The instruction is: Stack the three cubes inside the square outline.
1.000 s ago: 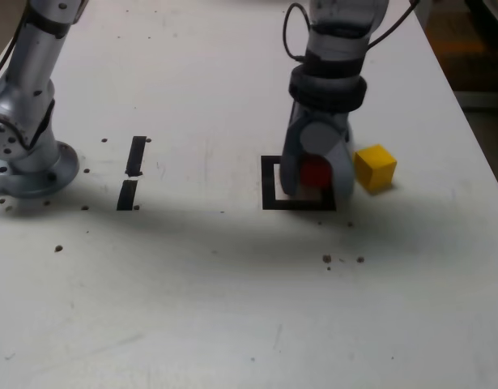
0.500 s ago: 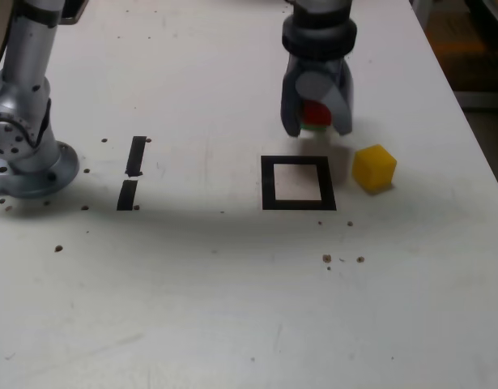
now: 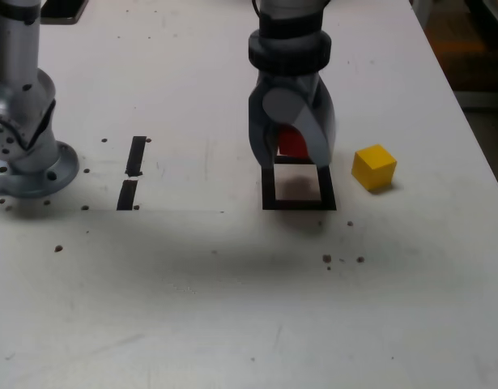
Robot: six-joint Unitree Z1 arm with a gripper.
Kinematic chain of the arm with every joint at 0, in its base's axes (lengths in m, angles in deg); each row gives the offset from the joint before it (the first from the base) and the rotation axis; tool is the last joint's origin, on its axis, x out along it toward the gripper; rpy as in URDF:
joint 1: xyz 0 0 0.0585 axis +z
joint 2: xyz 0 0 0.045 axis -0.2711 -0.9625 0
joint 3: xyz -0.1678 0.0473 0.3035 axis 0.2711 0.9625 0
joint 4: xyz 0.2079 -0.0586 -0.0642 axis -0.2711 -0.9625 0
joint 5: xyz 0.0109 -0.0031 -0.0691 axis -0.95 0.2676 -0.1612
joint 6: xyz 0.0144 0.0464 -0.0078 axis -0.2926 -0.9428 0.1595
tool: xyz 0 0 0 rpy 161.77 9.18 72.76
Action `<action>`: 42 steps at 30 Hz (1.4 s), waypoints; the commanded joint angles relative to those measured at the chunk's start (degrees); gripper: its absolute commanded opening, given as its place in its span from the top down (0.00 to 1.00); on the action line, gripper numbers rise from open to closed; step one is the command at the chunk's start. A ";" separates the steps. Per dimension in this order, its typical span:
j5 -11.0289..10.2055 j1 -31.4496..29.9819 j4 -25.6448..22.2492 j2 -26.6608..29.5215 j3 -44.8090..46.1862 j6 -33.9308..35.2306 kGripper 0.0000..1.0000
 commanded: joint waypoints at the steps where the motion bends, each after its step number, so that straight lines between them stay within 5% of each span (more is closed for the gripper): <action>1: 0.75 -0.44 0.77 0.07 0.51 0.30 0.98; 7: 2.12 -0.57 3.28 -0.69 3.09 0.44 0.94; 17: 1.01 0.33 5.14 -2.70 4.34 0.35 0.80; 29: 0.60 0.52 6.64 -4.26 4.24 0.36 0.52; 37: 0.78 0.53 6.73 -4.56 4.22 0.36 0.45; 42: 0.94 0.53 7.19 -4.71 4.16 -0.08 0.29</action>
